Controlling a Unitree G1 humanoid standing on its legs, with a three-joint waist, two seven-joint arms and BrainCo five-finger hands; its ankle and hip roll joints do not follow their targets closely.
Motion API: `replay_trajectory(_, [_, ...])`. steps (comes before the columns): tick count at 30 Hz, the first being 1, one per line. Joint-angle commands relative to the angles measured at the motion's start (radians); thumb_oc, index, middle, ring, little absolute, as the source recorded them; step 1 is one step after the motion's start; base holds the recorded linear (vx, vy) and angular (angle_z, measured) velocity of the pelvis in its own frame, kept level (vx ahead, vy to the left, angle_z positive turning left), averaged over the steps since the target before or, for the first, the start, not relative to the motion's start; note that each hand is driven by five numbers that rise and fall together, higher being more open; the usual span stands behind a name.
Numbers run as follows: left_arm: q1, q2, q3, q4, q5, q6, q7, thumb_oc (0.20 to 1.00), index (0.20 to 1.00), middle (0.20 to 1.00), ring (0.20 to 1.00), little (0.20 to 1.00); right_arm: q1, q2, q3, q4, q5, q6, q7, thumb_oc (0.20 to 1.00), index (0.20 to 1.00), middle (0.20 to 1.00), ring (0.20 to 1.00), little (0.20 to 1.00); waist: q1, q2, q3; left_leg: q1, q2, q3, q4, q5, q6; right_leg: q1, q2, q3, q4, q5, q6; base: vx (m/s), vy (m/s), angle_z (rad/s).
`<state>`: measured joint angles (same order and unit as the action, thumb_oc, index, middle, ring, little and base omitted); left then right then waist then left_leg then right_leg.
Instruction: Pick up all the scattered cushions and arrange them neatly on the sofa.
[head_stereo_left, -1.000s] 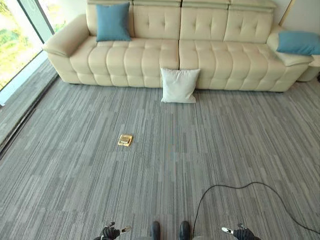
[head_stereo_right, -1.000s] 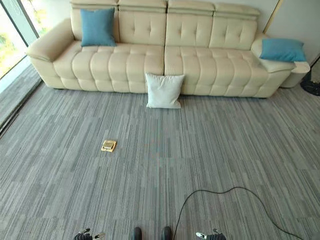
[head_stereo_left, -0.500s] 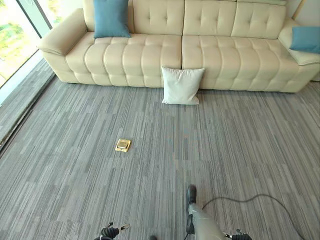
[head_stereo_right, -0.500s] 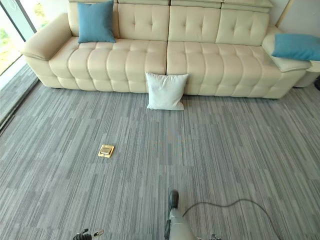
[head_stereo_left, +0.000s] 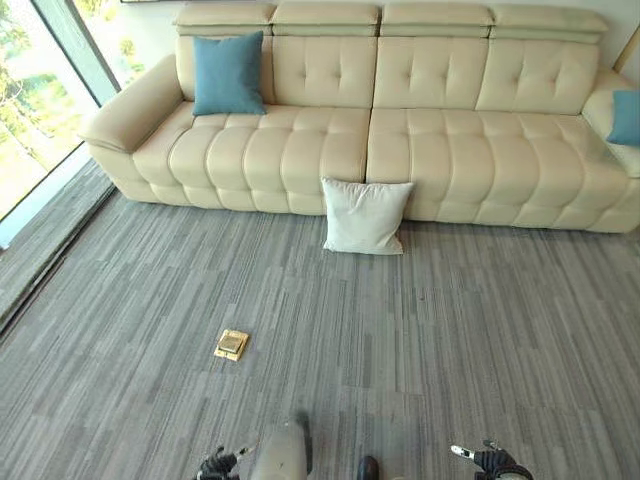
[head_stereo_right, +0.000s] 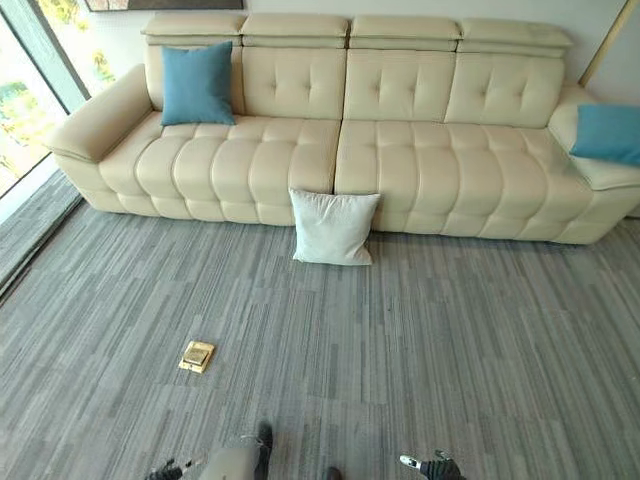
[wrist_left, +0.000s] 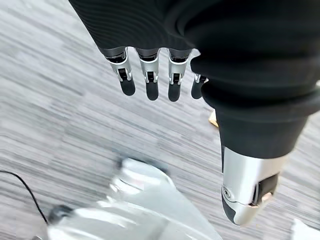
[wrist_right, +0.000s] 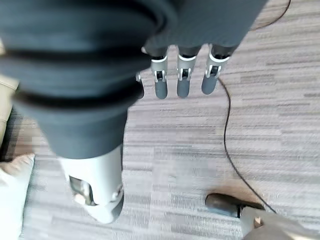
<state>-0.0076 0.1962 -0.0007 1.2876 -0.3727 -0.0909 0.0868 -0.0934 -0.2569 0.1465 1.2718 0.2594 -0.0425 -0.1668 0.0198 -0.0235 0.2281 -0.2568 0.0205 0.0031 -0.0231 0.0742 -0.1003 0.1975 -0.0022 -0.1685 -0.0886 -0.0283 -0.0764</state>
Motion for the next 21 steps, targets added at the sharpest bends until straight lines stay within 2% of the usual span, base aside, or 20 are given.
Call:
replay_trajectory(1, [-0.010, 0.010, -0.050, -0.031, 0.007, -0.024, 0.015, 1.000, 1.000, 1.000, 1.000, 1.000, 0.010, -0.032, -0.006, -0.023, 0.014, -0.023, -0.023, 1.000, 1.000, 1.000, 1.000, 1.000, 0.023, 0.002, -0.011, 0.082, 0.018, -0.003, 0.052, 0.036, 0.038, -0.030, -0.028, 0.089, 0.056, -0.084, 0.091, 0.31, 0.107, -0.04])
replay_trajectory(4, [0.007, 0.009, -0.046, -0.021, 0.027, -0.020, 0.008, 1.000, 1.000, 1.000, 1.000, 1.000, 0.019, -0.018, 0.003, -0.014, -0.015, -0.019, -0.022, 1.000, 1.000, 1.000, 1.000, 1.000, 0.040, 0.008, -0.043, 0.123, 0.014, -0.026, -0.030, 0.075, 0.037, 0.016, -0.029, 0.117, 0.034, -0.089, 0.110, 0.41, 0.209, -0.22])
replay_trajectory(6, [0.012, 0.017, -0.044, -0.017, 0.047, -0.020, 0.004, 1.000, 1.000, 1.000, 1.000, 1.000, 0.019, -0.006, 0.010, -0.011, -0.024, -0.015, -0.019, 1.000, 1.000, 1.000, 1.000, 1.000, 0.040, -0.002, -0.061, 0.142, 0.001, -0.016, -0.019, 0.056, 0.050, 0.018, -0.052, 0.128, 0.027, -0.091, 0.125, 0.32, 0.261, -0.49])
replay_trajectory(8, [0.009, 0.029, -0.046, -0.025, 0.060, -0.018, -0.001, 1.000, 1.000, 1.000, 1.000, 1.000, 0.019, 0.004, 0.018, -0.011, -0.035, -0.011, -0.009, 1.000, 1.000, 1.000, 1.000, 1.000, 0.046, -0.020, -0.076, 0.143, -0.023, 0.008, 0.026, 0.004, 0.079, 0.005, -0.083, 0.141, 0.062, -0.096, 0.148, 0.34, 0.334, -0.26])
replay_trajectory(9, [0.003, 0.034, -0.048, -0.027, 0.065, -0.017, -0.002, 1.000, 1.000, 1.000, 1.000, 1.000, 0.020, 0.008, 0.016, -0.010, -0.038, -0.009, -0.005, 1.000, 1.000, 1.000, 1.000, 1.000, 0.047, -0.027, -0.083, 0.150, -0.037, 0.014, 0.031, -0.017, 0.092, -0.013, -0.094, 0.143, 0.109, -0.093, 0.162, 0.22, 0.263, -0.09])
replay_trajectory(12, [-0.003, 0.041, -0.048, -0.032, 0.067, -0.014, -0.005, 1.000, 1.000, 1.000, 1.000, 1.000, 0.026, 0.013, 0.010, -0.016, -0.036, -0.007, 0.005, 1.000, 1.000, 1.000, 1.000, 1.000, 0.040, -0.021, -0.082, 0.192, -0.053, 0.015, 0.012, -0.047, 0.119, -0.096, -0.101, 0.146, 0.295, -0.073, 0.187, 0.12, 0.188, -0.01])
replay_trajectory(13, [-0.007, 0.043, -0.048, -0.036, 0.065, -0.013, -0.004, 1.000, 1.000, 1.000, 1.000, 1.000, 0.027, 0.013, 0.011, -0.017, -0.037, -0.006, 0.005, 1.000, 1.000, 1.000, 1.000, 1.000, 0.034, -0.018, -0.070, 0.208, -0.058, 0.014, 0.008, -0.054, 0.130, -0.133, -0.105, 0.146, 0.374, -0.027, 0.199, 0.08, 0.209, -0.08])
replay_trajectory(14, [-0.013, 0.044, -0.052, -0.043, 0.063, -0.015, -0.001, 1.000, 1.000, 1.000, 1.000, 1.000, 0.026, 0.014, 0.011, -0.026, -0.033, -0.007, 0.003, 1.000, 1.000, 1.000, 1.000, 1.000, 0.025, -0.010, -0.049, 0.240, -0.062, 0.017, 0.000, -0.068, 0.145, -0.203, -0.110, 0.131, 0.511, 0.039, 0.205, 0.09, 0.188, -0.05])
replay_trajectory(15, [-0.015, 0.043, -0.053, -0.043, 0.061, -0.015, -0.002, 1.000, 1.000, 1.000, 1.000, 1.000, 0.026, 0.015, 0.010, -0.027, -0.033, -0.007, 0.002, 1.000, 1.000, 1.000, 1.000, 1.000, 0.022, -0.002, -0.042, 0.261, -0.058, 0.016, -0.008, -0.074, 0.149, -0.240, -0.114, 0.117, 0.563, 0.051, 0.200, 0.23, 0.177, 0.09])
replay_trajectory(16, [-0.017, 0.037, -0.058, -0.044, 0.052, -0.018, -0.008, 1.000, 1.000, 1.000, 1.000, 1.000, 0.022, 0.014, 0.006, -0.028, -0.027, -0.010, 0.003, 1.000, 1.000, 1.000, 1.000, 1.000, 0.012, 0.010, -0.031, 0.314, -0.053, 0.013, -0.034, -0.094, 0.149, -0.297, -0.126, 0.056, 0.534, 0.030, 0.176, 0.26, 0.063, 0.02])
replay_trajectory(18, [-0.020, 0.032, -0.063, -0.044, 0.051, -0.020, -0.010, 1.000, 1.000, 1.000, 1.000, 1.000, 0.019, 0.013, 0.006, -0.027, -0.023, -0.010, 0.001, 1.000, 1.000, 1.000, 1.000, 1.000, -0.001, 0.014, -0.019, 0.345, -0.053, 0.003, -0.039, -0.113, 0.145, -0.327, -0.124, 0.026, 0.422, 0.025, 0.170, 0.26, -0.024, -0.07])
replay_trajectory(20, [-0.029, 0.026, -0.067, -0.043, 0.049, -0.022, -0.007, 1.000, 1.000, 1.000, 1.000, 1.000, 0.011, 0.014, 0.005, -0.026, -0.021, -0.005, -0.003, 1.000, 1.000, 1.000, 1.000, 1.000, -0.015, 0.009, -0.003, 0.384, -0.060, -0.005, -0.045, -0.135, 0.137, -0.363, -0.129, 0.006, 0.249, 0.075, 0.187, 0.30, -0.095, 0.08])
replay_trajectory(21, [-0.042, 0.024, -0.064, -0.048, 0.047, -0.029, -0.001, 1.000, 1.000, 1.000, 1.000, 1.000, 0.010, 0.015, 0.000, -0.027, -0.026, 0.003, -0.007, 1.000, 1.000, 1.000, 1.000, 1.000, -0.035, 0.002, 0.009, 0.420, -0.064, -0.012, -0.042, -0.161, 0.127, -0.407, -0.129, 0.000, 0.111, 0.117, 0.212, 0.39, -0.121, 0.04])
